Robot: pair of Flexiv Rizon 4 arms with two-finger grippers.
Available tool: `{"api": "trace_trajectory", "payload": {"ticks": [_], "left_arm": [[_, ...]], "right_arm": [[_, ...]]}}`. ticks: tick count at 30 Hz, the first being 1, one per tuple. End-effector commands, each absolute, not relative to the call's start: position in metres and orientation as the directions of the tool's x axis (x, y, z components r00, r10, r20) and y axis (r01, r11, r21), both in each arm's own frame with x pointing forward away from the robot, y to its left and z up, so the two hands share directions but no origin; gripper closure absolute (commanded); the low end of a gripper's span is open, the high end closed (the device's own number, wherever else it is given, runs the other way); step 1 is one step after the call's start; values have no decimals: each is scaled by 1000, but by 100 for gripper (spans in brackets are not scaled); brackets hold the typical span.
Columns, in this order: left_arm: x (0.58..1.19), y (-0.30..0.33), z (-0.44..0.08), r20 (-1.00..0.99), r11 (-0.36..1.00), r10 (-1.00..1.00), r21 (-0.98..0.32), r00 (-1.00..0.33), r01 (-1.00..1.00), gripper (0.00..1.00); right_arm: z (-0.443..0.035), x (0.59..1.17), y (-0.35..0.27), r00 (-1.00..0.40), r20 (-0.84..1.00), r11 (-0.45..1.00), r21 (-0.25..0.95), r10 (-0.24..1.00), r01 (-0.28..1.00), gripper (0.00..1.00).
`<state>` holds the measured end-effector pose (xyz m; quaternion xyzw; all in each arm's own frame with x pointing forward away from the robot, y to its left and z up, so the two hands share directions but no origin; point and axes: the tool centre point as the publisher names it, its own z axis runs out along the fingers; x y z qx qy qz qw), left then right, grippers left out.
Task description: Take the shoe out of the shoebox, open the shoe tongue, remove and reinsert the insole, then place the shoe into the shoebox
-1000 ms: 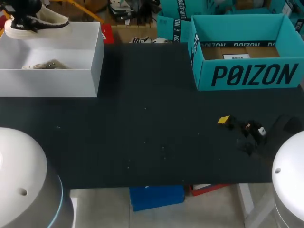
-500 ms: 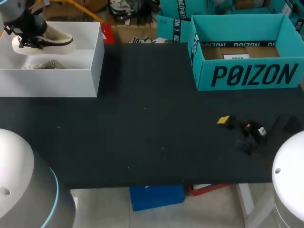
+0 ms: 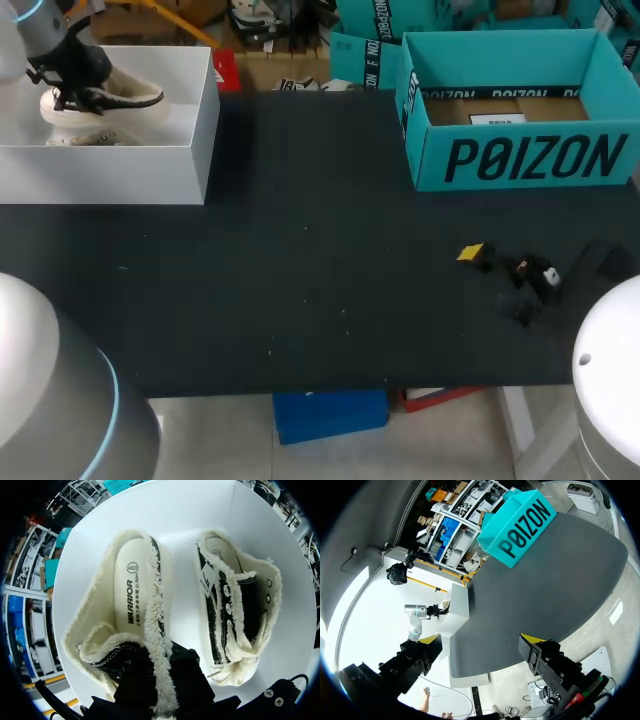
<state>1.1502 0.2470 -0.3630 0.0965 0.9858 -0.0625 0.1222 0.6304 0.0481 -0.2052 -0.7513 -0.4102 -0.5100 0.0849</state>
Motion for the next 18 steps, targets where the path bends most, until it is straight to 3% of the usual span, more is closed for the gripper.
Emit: {"api": "trace_trajectory", "payload": {"ticks": [1,15,16,17,18], "left_arm": [[1155,245,-367,-247,973,178,-101,-952,208,100],[1153,243,-376,-192,976,165,-107,-967,188,100],[1153,242,-376,-188,976,164,-109,-968,186,95],[1153,242,-376,-185,977,162,-109,-969,184,75],[1153,242,-376,-180,978,163,-104,-970,183,40]], "right_arm": [[-206,630,44,148,841,-199,-48,521,979,0],[-206,630,44,148,841,-199,-48,521,979,0],[-206,630,44,148,841,-199,-48,521,979,0],[-206,630,44,148,841,-199,-48,521,979,0],[-206,630,44,148,841,-199,-48,521,979,0]]}}
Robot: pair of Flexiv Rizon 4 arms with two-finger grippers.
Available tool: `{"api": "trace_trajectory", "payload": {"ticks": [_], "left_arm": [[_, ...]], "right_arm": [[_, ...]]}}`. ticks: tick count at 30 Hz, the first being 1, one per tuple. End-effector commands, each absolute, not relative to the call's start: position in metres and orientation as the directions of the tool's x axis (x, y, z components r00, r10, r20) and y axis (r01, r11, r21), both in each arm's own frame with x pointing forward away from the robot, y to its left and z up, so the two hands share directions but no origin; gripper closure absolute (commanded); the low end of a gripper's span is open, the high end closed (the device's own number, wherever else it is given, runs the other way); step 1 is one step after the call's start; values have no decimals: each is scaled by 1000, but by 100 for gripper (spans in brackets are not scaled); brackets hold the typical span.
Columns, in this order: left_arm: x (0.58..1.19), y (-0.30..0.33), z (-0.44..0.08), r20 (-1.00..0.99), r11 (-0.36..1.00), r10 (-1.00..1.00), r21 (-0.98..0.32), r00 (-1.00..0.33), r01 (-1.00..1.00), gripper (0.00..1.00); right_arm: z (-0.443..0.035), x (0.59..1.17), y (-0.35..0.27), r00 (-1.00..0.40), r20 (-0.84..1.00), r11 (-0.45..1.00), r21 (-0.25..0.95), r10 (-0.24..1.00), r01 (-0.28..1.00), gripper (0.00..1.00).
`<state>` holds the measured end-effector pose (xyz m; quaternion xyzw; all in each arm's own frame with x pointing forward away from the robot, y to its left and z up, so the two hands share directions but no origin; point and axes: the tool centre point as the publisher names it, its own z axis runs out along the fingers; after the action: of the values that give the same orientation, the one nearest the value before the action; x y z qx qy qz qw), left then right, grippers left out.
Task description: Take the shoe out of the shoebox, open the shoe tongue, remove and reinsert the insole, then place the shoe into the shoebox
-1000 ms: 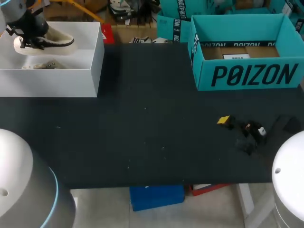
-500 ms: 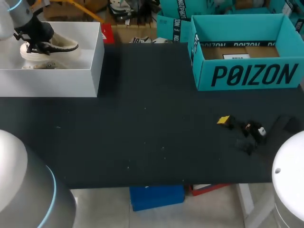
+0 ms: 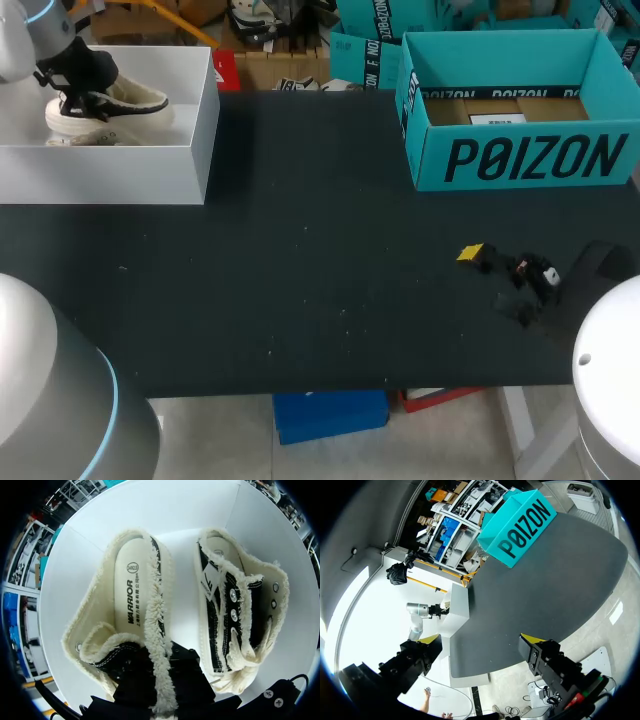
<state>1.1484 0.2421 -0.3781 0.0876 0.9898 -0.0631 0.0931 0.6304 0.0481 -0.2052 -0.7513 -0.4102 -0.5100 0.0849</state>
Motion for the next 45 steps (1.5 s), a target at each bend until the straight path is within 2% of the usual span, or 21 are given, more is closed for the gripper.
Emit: {"api": "trace_trajectory", "payload": {"ticks": [1,10,23,30,45], "left_arm": [[1154,242,-375,-177,977,164,-103,-970,184,2],[1160,238,-357,-171,977,165,-110,-971,185,0],[1150,219,-284,-124,978,143,-132,-982,159,0],[1116,203,-242,-88,987,97,-118,-991,107,0],[1018,167,-221,-43,991,-71,-115,-997,-66,0]], "right_arm": [[-206,630,44,148,841,-199,-48,521,979,0],[-206,630,44,148,841,-199,-48,521,979,0],[-206,630,44,148,841,-199,-48,521,979,0],[-206,630,44,148,841,-199,-48,521,979,0],[-206,630,44,148,841,-199,-48,521,979,0]]}}
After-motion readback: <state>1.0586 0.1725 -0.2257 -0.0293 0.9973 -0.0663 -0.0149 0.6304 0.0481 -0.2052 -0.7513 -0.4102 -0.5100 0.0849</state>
